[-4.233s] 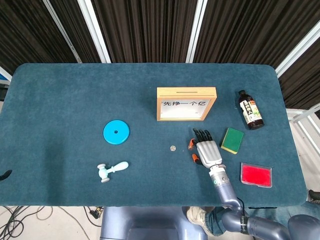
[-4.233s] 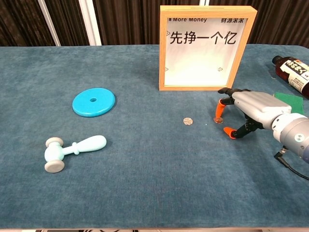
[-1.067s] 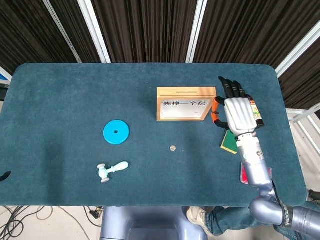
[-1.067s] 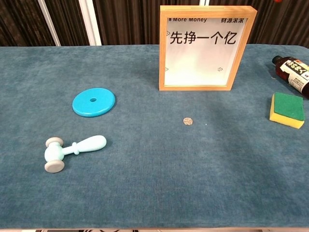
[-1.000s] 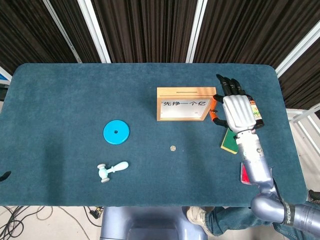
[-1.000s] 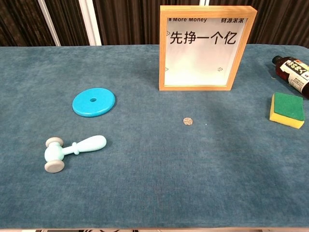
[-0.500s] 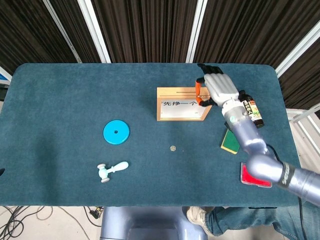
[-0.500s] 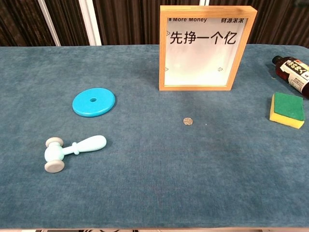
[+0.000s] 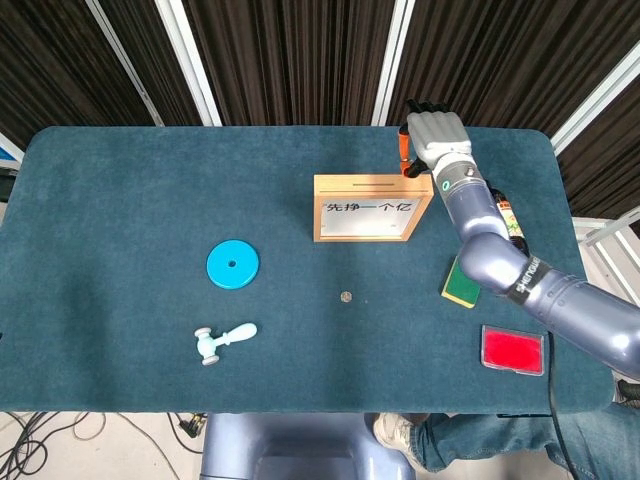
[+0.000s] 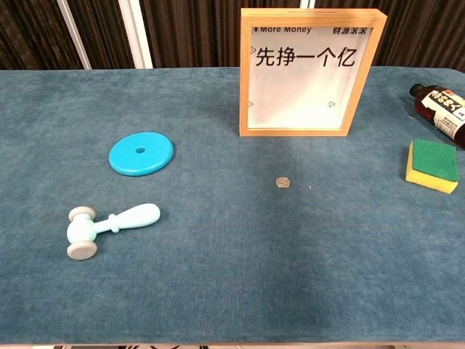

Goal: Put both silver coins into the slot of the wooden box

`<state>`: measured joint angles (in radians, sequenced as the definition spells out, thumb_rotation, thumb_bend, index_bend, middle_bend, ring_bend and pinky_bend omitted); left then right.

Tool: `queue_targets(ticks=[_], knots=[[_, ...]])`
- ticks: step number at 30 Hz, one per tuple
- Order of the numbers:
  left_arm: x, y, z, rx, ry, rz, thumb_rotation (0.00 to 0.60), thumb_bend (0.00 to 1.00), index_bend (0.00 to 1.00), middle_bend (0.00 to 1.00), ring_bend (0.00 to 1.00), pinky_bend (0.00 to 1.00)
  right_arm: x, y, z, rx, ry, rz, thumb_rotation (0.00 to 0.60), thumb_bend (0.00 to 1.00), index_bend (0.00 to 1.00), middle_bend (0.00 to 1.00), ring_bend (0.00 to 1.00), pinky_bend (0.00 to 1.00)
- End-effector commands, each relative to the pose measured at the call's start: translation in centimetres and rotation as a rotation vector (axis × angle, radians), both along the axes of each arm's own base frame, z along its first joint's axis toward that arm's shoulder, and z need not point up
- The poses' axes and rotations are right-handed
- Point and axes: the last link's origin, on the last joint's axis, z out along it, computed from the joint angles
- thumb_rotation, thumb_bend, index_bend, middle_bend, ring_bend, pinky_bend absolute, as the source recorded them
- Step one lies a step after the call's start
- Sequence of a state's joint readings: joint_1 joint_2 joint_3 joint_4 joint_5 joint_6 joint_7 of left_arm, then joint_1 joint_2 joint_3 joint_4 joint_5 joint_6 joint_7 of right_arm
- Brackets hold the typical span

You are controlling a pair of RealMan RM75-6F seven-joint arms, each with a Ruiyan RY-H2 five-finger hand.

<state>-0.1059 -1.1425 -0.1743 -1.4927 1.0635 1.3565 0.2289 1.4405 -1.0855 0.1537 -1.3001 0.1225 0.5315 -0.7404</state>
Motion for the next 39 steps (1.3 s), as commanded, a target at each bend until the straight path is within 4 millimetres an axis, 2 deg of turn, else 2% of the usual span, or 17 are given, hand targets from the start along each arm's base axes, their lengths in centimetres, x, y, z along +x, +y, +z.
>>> queue_targets(ticks=[1, 14, 39], knots=[[-0.1, 0.0, 0.2, 0.011, -0.003, 0.003, 0.600, 0.04, 0.00, 0.00, 0.00, 0.00, 0.0, -0.2, -1.2, 0.043, 0.009, -0.023, 0.600, 0.61, 0.69, 0.02, 0.00, 0.00], [0.0, -0.3, 1.0, 0.032, -0.017, -0.019, 0.600, 0.04, 0.00, 0.00, 0.00, 0.00, 1.3, -0.2, -3.2, 0.126, -0.061, -0.061, 0.600, 0.61, 0.69, 0.02, 0.00, 0.00], [0.1, -0.5, 1.1, 0.034, -0.030, -0.022, 0.600, 0.04, 0.00, 0.00, 0.00, 0.00, 1.7, -0.5, -3.3, 0.166, -0.096, -0.090, 0.600, 0.61, 0.59, 0.01, 0.00, 0.00]])
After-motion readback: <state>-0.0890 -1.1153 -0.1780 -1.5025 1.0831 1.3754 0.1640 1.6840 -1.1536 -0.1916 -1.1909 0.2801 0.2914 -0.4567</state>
